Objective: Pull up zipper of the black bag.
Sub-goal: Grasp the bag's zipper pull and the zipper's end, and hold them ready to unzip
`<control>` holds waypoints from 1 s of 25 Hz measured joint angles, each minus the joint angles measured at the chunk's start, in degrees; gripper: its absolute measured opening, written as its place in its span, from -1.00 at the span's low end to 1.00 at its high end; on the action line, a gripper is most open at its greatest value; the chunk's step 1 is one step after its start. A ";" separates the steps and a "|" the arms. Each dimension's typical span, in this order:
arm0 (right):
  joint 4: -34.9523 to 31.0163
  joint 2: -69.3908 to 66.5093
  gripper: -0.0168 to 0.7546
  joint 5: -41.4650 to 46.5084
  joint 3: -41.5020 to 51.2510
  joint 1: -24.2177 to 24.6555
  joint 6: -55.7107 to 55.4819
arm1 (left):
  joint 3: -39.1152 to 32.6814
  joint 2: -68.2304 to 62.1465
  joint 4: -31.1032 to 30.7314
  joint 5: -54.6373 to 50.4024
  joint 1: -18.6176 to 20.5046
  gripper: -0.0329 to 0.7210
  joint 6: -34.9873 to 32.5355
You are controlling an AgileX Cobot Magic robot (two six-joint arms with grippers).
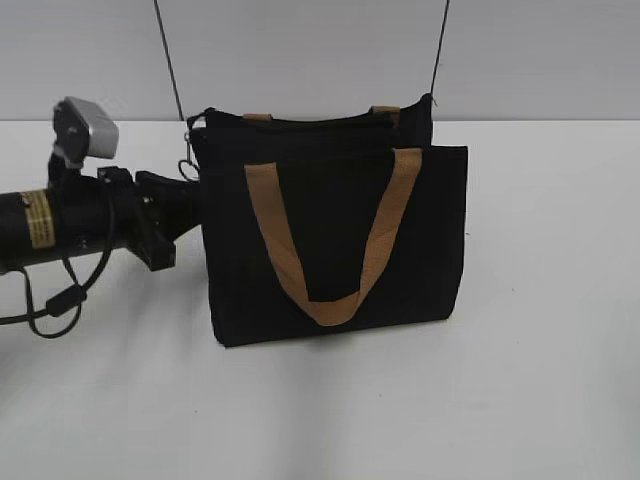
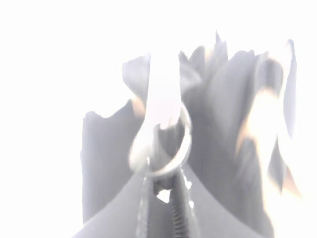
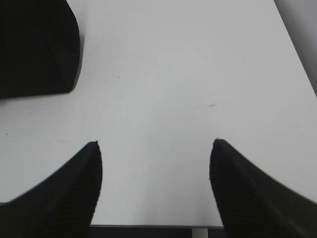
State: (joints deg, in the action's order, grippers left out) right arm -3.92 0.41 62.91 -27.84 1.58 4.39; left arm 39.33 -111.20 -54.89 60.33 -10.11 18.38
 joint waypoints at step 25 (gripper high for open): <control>0.00 0.00 0.41 0.00 0.00 0.00 0.00 | -3.98 32.65 -0.72 -20.35 0.07 -0.73 6.49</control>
State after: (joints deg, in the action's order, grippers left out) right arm -3.92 0.41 62.91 -27.84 1.58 4.39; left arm 35.35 -78.56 -55.61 39.99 -10.04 24.87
